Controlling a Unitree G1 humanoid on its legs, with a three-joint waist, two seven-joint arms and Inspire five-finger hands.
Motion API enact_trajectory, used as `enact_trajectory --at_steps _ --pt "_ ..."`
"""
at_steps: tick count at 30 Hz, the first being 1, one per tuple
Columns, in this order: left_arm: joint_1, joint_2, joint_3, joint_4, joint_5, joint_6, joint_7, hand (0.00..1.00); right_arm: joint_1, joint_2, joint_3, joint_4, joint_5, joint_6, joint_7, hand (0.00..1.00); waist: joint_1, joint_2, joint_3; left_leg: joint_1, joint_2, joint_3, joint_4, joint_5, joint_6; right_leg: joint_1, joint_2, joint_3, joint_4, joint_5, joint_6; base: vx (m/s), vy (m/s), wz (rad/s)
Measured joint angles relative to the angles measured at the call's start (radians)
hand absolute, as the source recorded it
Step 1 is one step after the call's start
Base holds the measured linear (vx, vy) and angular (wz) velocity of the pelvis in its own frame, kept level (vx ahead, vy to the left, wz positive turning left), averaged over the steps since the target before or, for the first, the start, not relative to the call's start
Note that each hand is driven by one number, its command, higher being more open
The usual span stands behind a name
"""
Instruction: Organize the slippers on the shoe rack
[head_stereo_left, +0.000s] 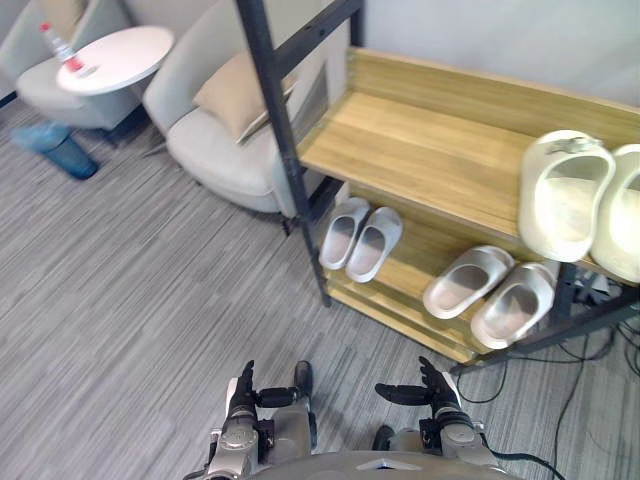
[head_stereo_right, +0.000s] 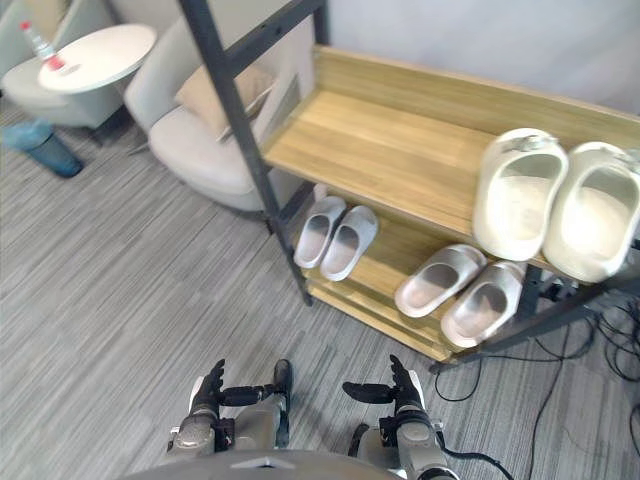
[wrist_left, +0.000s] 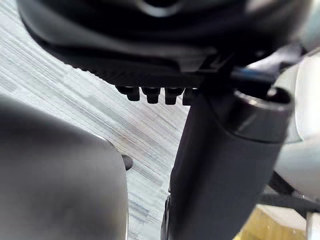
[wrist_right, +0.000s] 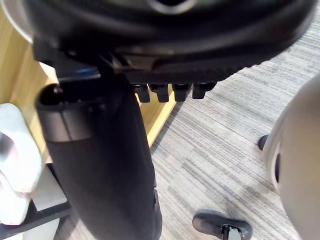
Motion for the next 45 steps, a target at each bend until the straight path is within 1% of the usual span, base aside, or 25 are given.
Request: enact_trajectory --at_steps 3,5,6,9,13,14,15,16,17,19,23,24,25,26,27,29,30,31,34,36,38,39,40,43,45 --pt "-0.005 -0.001 0.002 0.036 0.002 -0.011 0.000 1.00 -0.003 -0.002 -0.007 0.007 0.000 0.000 0.004 1.00 -0.011 0.001 -0.002 0.063 0.050 0.111 0.171 -0.109 0.020 0.001 -0.015 -0.081 -0.049 0.040 0.013 -0.03 0.091 0.78" --pt "-0.021 0.001 0.001 0.068 0.008 -0.010 -0.001 1.00 -0.006 -0.002 -0.020 0.011 0.000 0.000 0.005 1.00 -0.022 0.002 -0.002 0.148 0.103 0.275 0.128 -0.143 0.027 0.003 -0.033 -0.153 -0.055 0.052 0.033 -0.01 0.170 1.08" --pt "-0.028 -0.002 0.000 0.081 0.021 -0.009 -0.002 1.00 -0.006 0.001 -0.029 0.014 0.000 0.000 0.005 1.00 -0.030 0.010 -0.005 0.178 0.091 0.339 0.045 -0.142 0.019 0.019 -0.036 -0.204 -0.083 0.069 0.060 0.00 0.195 0.99" --pt "-0.024 0.012 0.000 0.086 0.023 -0.004 -0.009 1.00 -0.003 0.025 -0.029 0.015 0.000 0.000 0.011 1.00 -0.034 -0.017 -0.008 0.198 0.034 0.287 -0.048 -0.141 0.020 0.091 -0.042 -0.307 -0.170 0.116 0.104 0.00 0.270 1.10" --pt "-0.019 0.018 -0.001 0.085 0.040 -0.002 -0.018 1.00 0.000 0.051 -0.023 0.015 -0.001 -0.003 0.032 1.00 -0.028 -0.038 -0.019 0.236 -0.069 0.180 -0.099 -0.151 0.068 0.144 -0.153 -0.412 -0.051 0.080 0.159 0.05 0.204 0.93" --pt "-0.019 0.019 -0.003 0.085 0.041 -0.002 -0.022 1.00 -0.001 0.050 -0.023 0.014 -0.001 -0.002 0.039 1.00 -0.026 -0.038 -0.019 0.236 -0.088 0.162 -0.093 -0.173 0.080 0.130 -0.204 -0.412 0.051 0.055 0.158 0.11 0.347 0.90" --pt "-0.018 0.018 -0.009 0.086 0.040 -0.002 -0.025 1.00 -0.006 0.045 -0.023 0.010 -0.001 0.002 0.047 1.00 -0.025 -0.036 -0.016 0.257 -0.118 0.119 -0.089 -0.189 0.099 0.087 -0.301 -0.360 0.272 0.048 0.091 0.14 0.340 0.99" --pt "-0.018 0.021 -0.013 0.085 0.038 -0.003 -0.024 1.00 -0.011 0.041 -0.022 0.006 -0.002 0.004 0.051 1.00 -0.028 -0.043 -0.011 0.282 -0.135 0.080 -0.079 -0.202 0.119 0.024 -0.345 -0.235 0.440 0.090 -0.018 0.16 0.310 1.07" --pt "-0.019 0.024 -0.014 0.084 0.038 -0.003 -0.023 1.00 -0.013 0.040 -0.022 0.005 -0.002 0.004 0.054 1.00 -0.033 -0.043 -0.008 0.291 -0.137 0.048 -0.064 -0.214 0.133 -0.013 -0.333 -0.142 0.510 0.080 -0.008 0.19 0.138 1.09" --pt "-0.022 0.036 -0.012 0.085 0.036 0.001 -0.019 1.00 -0.012 0.040 -0.002 -0.009 -0.002 -0.001 0.062 1.00 -0.041 -0.048 -0.002 0.309 -0.130 -0.058 -0.044 -0.233 0.155 -0.083 -0.201 0.019 0.576 -0.033 0.042 0.21 -0.002 1.36" --pt "-0.028 0.034 -0.006 0.088 0.018 0.003 -0.017 1.00 -0.016 0.021 0.030 -0.026 -0.001 -0.001 0.068 1.00 -0.048 -0.057 0.006 0.346 -0.136 -0.238 -0.042 -0.269 0.158 -0.225 -0.016 0.121 0.390 -0.078 0.044 0.31 -0.070 1.51" --pt "-0.028 0.033 -0.006 0.092 0.019 0.003 -0.010 1.00 -0.011 0.010 0.035 -0.045 0.000 -0.002 0.070 1.00 -0.071 -0.056 0.007 0.351 -0.138 -0.338 -0.023 -0.303 0.142 -0.267 0.053 0.237 0.258 -0.049 0.084 0.46 -0.219 2.38" --pt "-0.024 0.035 -0.007 0.099 0.019 0.003 -0.014 1.00 0.000 0.012 0.030 -0.049 0.017 0.000 0.071 1.00 -0.078 -0.065 0.007 0.364 -0.153 -0.409 0.003 -0.337 0.125 -0.266 0.066 0.286 0.203 0.034 0.069 0.53 -0.292 2.34" --pt "-0.024 0.028 -0.005 0.113 0.019 0.003 -0.013 1.00 0.007 0.005 0.029 -0.040 0.027 0.002 0.070 1.00 -0.066 -0.055 -0.007 0.379 -0.138 -0.454 0.046 -0.366 0.097 -0.241 0.064 0.251 0.235 0.006 0.019 0.49 -0.272 1.52" --pt "-0.022 0.019 0.005 0.113 0.019 0.001 -0.011 1.00 0.002 0.005 0.024 -0.037 0.029 0.003 0.070 1.00 -0.056 -0.041 -0.016 0.357 -0.127 -0.459 0.081 -0.368 0.071 -0.226 0.064 0.225 0.229 -0.008 0.005 0.51 -0.273 1.01" --pt "-0.028 -0.001 0.044 0.110 0.018 -0.001 -0.012 1.00 -0.009 0.006 0.023 -0.039 0.032 0.003 0.069 1.00 -0.052 -0.020 -0.019 0.289 -0.124 -0.442 0.216 -0.354 -0.026 -0.181 0.065 0.174 0.181 -0.018 -0.008 0.43 -0.226 1.01" --pt "-0.024 -0.017 0.102 0.095 0.007 -0.001 -0.015 1.00 -0.014 0.019 0.043 -0.039 0.036 0.006 0.072 1.00 -0.041 -0.013 -0.013 0.186 -0.103 -0.351 0.450 -0.287 -0.118 -0.065 0.089 0.137 0.067 -0.020 -0.013 0.50 -0.251 0.91" --pt "-0.018 -0.020 0.126 0.088 -0.004 -0.001 -0.015 1.00 -0.012 0.026 0.054 -0.039 0.037 0.007 0.072 1.00 -0.034 -0.013 -0.011 0.163 -0.081 -0.297 0.522 -0.292 -0.116 -0.024 0.102 0.132 0.032 -0.020 -0.014 0.50 -0.245 0.67" --pt "-0.004 -0.030 0.197 0.039 -0.063 -0.003 -0.012 1.00 -0.006 0.079 0.055 -0.057 0.042 0.005 0.071 1.00 -0.006 -0.037 0.005 0.042 0.048 -0.027 0.701 -0.356 -0.027 0.184 0.130 0.115 -0.103 -0.026 -0.025 0.51 -0.149 0.23" --pt "-0.012 -0.028 0.196 0.033 -0.063 -0.012 -0.012 1.00 -0.018 0.084 0.055 -0.057 0.042 0.006 0.070 1.00 -0.002 -0.041 0.008 -0.017 0.056 0.024 0.655 -0.373 -0.001 0.221 0.124 0.107 -0.138 -0.026 -0.023 0.51 -0.016 0.21" --pt "-0.042 -0.016 0.189 0.030 -0.061 -0.013 -0.011 1.00 -0.020 0.083 0.055 -0.057 0.042 0.009 0.068 1.00 -0.001 -0.058 0.020 -0.118 0.025 0.105 0.411 -0.317 0.060 0.286 0.103 0.046 -0.163 -0.038 0.036 0.55 0.061 0.53" --pt "-0.043 -0.013 0.180 0.022 -0.059 -0.014 -0.011 1.00 -0.014 0.081 0.055 -0.057 0.042 0.012 0.067 1.00 -0.001 -0.061 0.023 -0.133 0.010 0.128 0.308 -0.246 0.088 0.309 0.103 0.032 -0.162 -0.046 0.053 0.57 0.080 0.56" --pt "-0.046 -0.002 0.164 0.005 -0.054 -0.016 -0.012 1.00 -0.009 0.086 0.057 -0.043 0.041 0.018 0.065 1.00 0.013 -0.090 0.020 -0.132 -0.024 0.132 0.270 -0.156 0.137 0.336 0.088 0.029 -0.155 -0.063 0.081 0.49 0.048 0.53" --pt "-0.060 0.022 0.134 0.014 -0.026 -0.020 -0.014 1.00 -0.032 0.097 0.058 -0.026 0.038 0.022 0.067 1.00 0.016 -0.125 0.014 -0.112 -0.053 0.117 0.274 -0.218 0.156 0.315 0.059 0.061 -0.084 0.027 0.132 0.64 0.091 0.41" --pt "-0.051 0.030 0.131 0.035 -0.025 -0.011 -0.019 1.00 -0.034 0.104 0.056 -0.026 0.035 0.023 0.069 1.00 0.015 -0.124 0.014 -0.022 -0.070 0.116 0.255 -0.267 0.166 0.268 0.028 0.080 0.139 0.117 0.121 0.69 0.141 0.25"
